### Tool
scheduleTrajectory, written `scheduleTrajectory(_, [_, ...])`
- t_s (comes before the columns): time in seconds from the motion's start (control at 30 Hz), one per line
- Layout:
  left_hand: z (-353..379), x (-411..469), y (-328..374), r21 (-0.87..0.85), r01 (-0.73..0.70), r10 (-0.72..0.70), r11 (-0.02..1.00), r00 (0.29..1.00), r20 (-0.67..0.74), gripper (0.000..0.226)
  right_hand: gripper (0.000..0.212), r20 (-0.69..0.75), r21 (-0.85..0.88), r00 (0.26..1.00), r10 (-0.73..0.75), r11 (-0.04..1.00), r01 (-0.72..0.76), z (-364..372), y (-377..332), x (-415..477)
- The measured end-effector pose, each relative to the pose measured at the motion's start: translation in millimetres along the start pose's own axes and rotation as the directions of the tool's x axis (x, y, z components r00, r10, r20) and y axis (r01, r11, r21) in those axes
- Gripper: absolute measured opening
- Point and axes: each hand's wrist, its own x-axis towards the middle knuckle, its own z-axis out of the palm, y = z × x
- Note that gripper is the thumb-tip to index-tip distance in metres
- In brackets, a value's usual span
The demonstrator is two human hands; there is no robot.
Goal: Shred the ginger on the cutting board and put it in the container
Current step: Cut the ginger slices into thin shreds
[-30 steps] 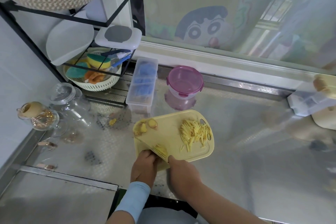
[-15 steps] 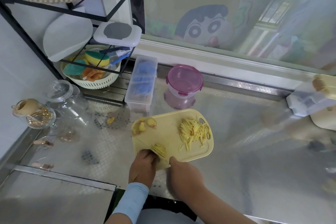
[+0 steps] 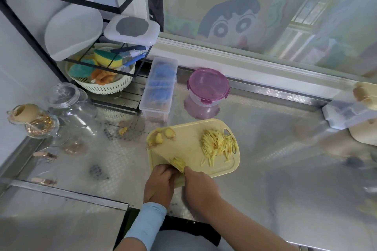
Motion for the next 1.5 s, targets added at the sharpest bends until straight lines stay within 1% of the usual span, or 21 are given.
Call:
scheduleTrajectory(0.13, [-1, 0, 2, 0.006, 0.011, -0.011, 1.0, 1.0, 0.0, 0.032, 0.012, -0.004, -0.004, 1.0, -0.004, 1.0, 0.004, -4, 3, -9])
scheduleTrajectory(0.3, [1, 0, 1, 0.002, 0.005, -0.005, 1.0, 1.0, -0.016, 0.033, 0.016, 0.009, -0.017, 1.0, 0.012, 1.0, -0.012, -4, 12, -21])
scheduleTrajectory(0.47, [0, 1, 1, -0.022, 0.022, -0.022, 1.0, 1.0, 0.002, 0.032, 0.015, 0.033, -0.027, 0.998, 0.05, 0.998, -0.049, 1, 9, -14])
scheduleTrajectory(0.63, [-1, -1, 3, -0.025, 0.027, -0.027, 0.999, 1.0, -0.004, 0.032, 0.021, 0.036, -0.048, 0.999, 0.009, 0.999, -0.008, -1, 1, 1])
scheduleTrajectory(0.77, [-3, 1, 2, -0.009, -0.013, 0.013, 1.0, 1.0, -0.001, 0.032, 0.023, 0.021, -0.046, 1.0, 0.006, 0.999, -0.005, 1, 1, 1])
scheduleTrajectory(0.83, [-4, 2, 3, -0.016, 0.012, -0.012, 1.0, 1.0, 0.01, 0.026, 0.024, 0.015, -0.05, 1.0, -0.003, 0.999, 0.004, 0, 2, 0])
scheduleTrajectory(0.9, [-4, 0, 2, -0.007, 0.045, -0.045, 0.999, 0.999, 0.015, 0.015, 0.021, 0.013, -0.043, 1.0, -0.002, 0.999, 0.002, 0, 4, -4])
scheduleTrajectory(0.97, [-3, 0, 0, 0.015, 0.037, -0.038, 0.999, 0.999, 0.017, 0.021, 0.018, -0.005, -0.033, 1.0, 0.007, 0.999, -0.007, 2, 7, -11])
scheduleTrajectory(1.0, [-3, 1, -1, 0.024, 0.022, -0.023, 0.999, 1.0, 0.017, 0.027, 0.018, -0.015, -0.042, 1.0, 0.008, 0.999, -0.009, 3, 9, -14])
scheduleTrajectory(1.07, [-4, 3, -2, 0.037, 0.008, -0.008, 0.999, 1.0, 0.021, 0.031, 0.021, -0.022, -0.057, 1.0, 0.014, 0.998, -0.016, 6, 11, -20])
scheduleTrajectory(1.17, [-3, 2, -1, 0.042, 0.016, -0.017, 0.999, 1.0, 0.024, 0.028, 0.023, -0.002, -0.067, 0.999, 0.037, 0.997, -0.037, 8, 12, -19])
scheduleTrajectory(1.27, [-4, 3, -1, 0.018, 0.035, -0.035, 0.999, 0.999, 0.039, 0.022, 0.019, 0.036, -0.065, 0.998, 0.044, 0.997, -0.042, 4, 10, -11])
scheduleTrajectory(1.37, [-5, 2, -1, -0.005, 0.036, -0.035, 0.999, 0.999, 0.038, 0.028, 0.017, 0.048, -0.052, 0.999, 0.017, 0.999, -0.015, 1, 3, -1])
scheduleTrajectory(1.5, [-6, 1, 0, -0.034, 0.038, -0.037, 0.999, 0.999, 0.031, 0.015, 0.018, 0.054, -0.048, 0.999, 0.004, 0.999, -0.002, -1, -1, 5])
